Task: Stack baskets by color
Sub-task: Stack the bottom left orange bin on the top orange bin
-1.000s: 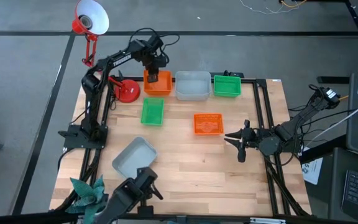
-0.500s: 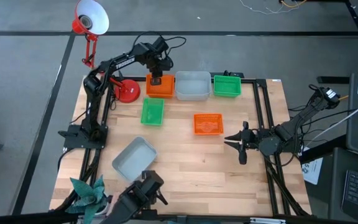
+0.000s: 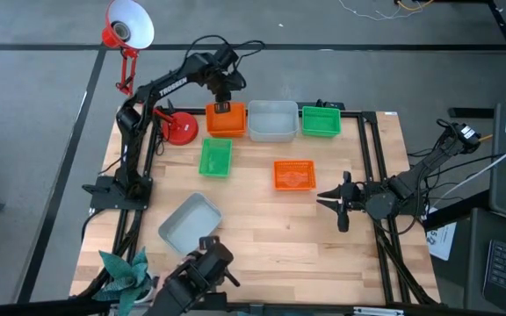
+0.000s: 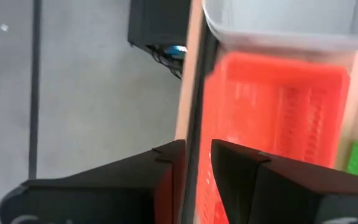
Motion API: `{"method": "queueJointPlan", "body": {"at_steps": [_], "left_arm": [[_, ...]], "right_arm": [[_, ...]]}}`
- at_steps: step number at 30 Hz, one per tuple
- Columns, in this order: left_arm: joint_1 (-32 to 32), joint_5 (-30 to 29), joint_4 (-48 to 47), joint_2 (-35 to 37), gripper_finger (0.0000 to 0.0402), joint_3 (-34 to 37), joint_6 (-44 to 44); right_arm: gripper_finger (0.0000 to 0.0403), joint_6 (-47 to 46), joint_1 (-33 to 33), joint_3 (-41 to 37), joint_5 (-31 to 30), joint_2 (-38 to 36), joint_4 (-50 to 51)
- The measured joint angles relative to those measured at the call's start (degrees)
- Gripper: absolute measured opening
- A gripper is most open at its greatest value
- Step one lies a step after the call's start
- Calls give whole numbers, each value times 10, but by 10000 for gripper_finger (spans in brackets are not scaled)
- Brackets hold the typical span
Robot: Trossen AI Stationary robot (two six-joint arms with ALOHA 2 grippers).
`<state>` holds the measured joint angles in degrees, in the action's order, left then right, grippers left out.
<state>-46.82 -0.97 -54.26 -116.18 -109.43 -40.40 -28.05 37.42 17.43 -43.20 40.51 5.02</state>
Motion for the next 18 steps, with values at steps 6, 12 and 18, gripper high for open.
{"method": "queueJointPlan", "body": {"at_steps": [6, 12, 18], "left_arm": [[22, -83, 83, 0, 66, 48, 30], [52, -188, 162, 0, 65, 109, 28], [61, -232, 220, 0, 65, 153, 28]], "right_arm": [[86, 1, 0, 0, 41, 0, 7], [86, 22, 0, 0, 59, 0, 9], [86, 46, 0, 0, 60, 0, 9]]}}
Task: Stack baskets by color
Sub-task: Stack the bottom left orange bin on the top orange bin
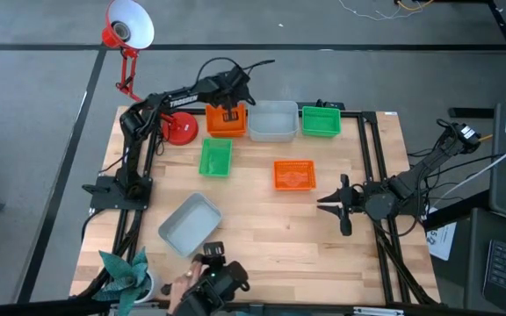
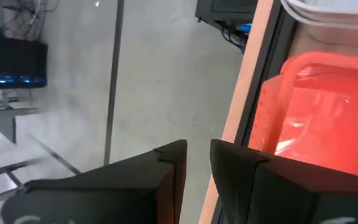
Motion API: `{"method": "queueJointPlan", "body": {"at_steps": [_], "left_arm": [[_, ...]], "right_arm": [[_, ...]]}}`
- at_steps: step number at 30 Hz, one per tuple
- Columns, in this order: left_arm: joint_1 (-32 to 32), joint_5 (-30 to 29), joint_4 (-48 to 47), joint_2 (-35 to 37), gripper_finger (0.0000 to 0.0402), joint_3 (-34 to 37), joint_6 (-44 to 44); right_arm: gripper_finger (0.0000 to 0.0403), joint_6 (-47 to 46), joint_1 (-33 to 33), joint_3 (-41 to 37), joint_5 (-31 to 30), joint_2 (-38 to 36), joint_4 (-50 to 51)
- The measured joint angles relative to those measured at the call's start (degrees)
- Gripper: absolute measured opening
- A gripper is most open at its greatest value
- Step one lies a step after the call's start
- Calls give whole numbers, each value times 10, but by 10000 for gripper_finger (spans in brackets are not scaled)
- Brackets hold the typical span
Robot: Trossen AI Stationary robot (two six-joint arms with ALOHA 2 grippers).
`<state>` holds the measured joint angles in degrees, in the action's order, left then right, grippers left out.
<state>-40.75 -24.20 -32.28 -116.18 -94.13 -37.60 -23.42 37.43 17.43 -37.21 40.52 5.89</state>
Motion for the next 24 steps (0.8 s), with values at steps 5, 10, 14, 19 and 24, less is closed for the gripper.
{"method": "queueJointPlan", "body": {"at_steps": [5, 10, 14, 19, 24], "left_arm": [[-3, -8, 42, 0, 65, 38, 12], [-3, -28, 93, 0, 65, 59, 8], [-4, -32, 133, 0, 65, 58, -12], [1, -60, 126, 0, 65, 55, -19], [44, -111, 95, 41, 65, 23, 3]], "right_arm": [[86, 0, 0, 0, 0, 0, 0], [86, 0, 0, 0, 0, 0, 0], [86, 0, 0, 0, 0, 0, 0], [86, 0, 0, 0, 0, 0, 0], [86, -3, 0, 0, 0, 0, 0]]}}
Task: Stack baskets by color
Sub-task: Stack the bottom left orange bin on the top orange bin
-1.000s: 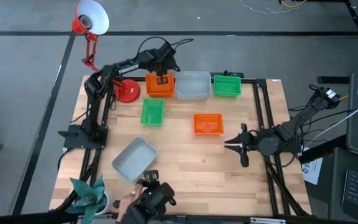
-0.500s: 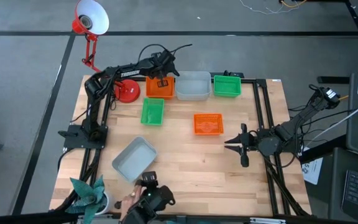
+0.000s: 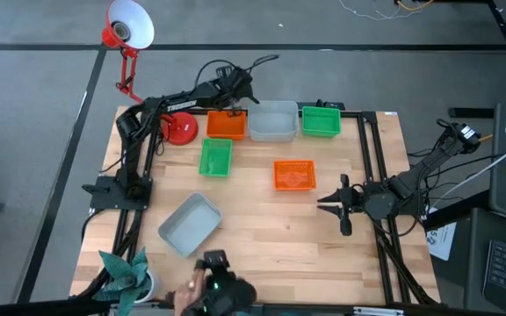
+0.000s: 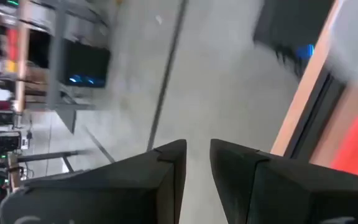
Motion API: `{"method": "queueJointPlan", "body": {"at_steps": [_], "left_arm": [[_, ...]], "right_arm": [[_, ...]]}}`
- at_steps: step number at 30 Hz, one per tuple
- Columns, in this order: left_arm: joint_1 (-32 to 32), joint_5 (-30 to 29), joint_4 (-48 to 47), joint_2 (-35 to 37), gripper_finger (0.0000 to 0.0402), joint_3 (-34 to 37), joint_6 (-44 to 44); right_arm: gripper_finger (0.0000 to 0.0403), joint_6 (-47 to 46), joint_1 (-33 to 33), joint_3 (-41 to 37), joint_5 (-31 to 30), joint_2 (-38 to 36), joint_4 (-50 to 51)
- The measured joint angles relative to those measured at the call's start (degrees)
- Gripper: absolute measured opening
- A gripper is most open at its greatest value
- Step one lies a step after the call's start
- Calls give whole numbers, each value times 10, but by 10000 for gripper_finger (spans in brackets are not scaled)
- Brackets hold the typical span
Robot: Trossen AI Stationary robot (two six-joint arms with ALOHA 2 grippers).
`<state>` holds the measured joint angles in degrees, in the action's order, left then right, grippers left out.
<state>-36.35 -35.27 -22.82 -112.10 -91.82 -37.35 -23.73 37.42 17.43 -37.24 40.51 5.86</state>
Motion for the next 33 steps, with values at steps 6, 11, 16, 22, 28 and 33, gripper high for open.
{"method": "queueJointPlan", "body": {"at_steps": [6, 11, 16, 22, 28, 33], "left_arm": [[93, 203, -65, 74, 65, -31, 181], [174, 371, -85, 69, 65, -30, 265], [211, 280, -245, 49, 65, -29, 303], [184, 239, -268, 43, 65, 41, 331], [119, 278, -181, 43, 51, 121, 305], [69, 342, -112, 43, 33, 139, 275]], "right_arm": [[86, 13, 0, 0, -88, -1, -12], [86, 15, 0, 1, -280, -6, -18], [86, -2, 0, 1, -276, -10, -16], [86, 8, 0, 1, -245, -9, -13], [86, 6, 0, 1, -246, -9, -11], [86, 13, 0, 1, -246, -9, -11]]}}
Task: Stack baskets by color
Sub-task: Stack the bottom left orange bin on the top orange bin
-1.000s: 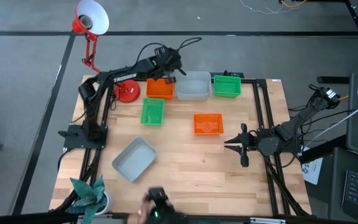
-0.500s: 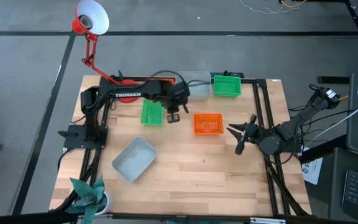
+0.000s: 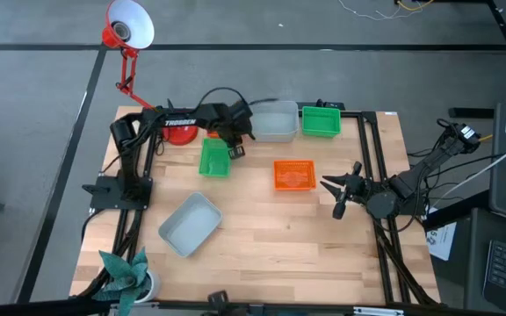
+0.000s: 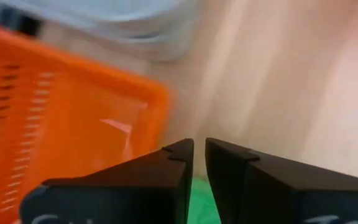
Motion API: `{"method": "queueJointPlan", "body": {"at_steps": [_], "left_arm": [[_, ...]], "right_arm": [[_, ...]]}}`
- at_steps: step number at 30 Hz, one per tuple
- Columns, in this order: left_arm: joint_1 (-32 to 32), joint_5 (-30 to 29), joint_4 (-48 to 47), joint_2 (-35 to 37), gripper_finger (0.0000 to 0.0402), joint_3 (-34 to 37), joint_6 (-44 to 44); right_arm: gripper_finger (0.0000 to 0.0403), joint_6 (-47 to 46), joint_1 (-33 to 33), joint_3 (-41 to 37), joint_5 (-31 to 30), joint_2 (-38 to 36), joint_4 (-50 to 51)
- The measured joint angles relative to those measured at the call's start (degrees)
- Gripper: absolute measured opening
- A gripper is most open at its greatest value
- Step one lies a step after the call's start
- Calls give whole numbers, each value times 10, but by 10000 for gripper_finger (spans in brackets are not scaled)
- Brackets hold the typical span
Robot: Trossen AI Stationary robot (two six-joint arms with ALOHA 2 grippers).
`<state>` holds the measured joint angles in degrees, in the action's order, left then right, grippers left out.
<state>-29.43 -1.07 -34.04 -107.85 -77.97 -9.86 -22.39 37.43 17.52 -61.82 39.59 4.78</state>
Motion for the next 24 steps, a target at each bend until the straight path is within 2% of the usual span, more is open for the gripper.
{"method": "queueJointPlan", "body": {"at_steps": [10, 17, 24], "left_arm": [[-69, -12, -12, -6, 8, 14, 5], [-68, -12, 0, -5, 1, 14, 5], [-56, -11, -11, -2, 3, 14, 19]], "right_arm": [[86, -11, 0, 0, 0, 0, 9], [86, -13, 0, 0, 1, 0, 9], [86, -13, 0, 0, 33, 0, 9]]}}
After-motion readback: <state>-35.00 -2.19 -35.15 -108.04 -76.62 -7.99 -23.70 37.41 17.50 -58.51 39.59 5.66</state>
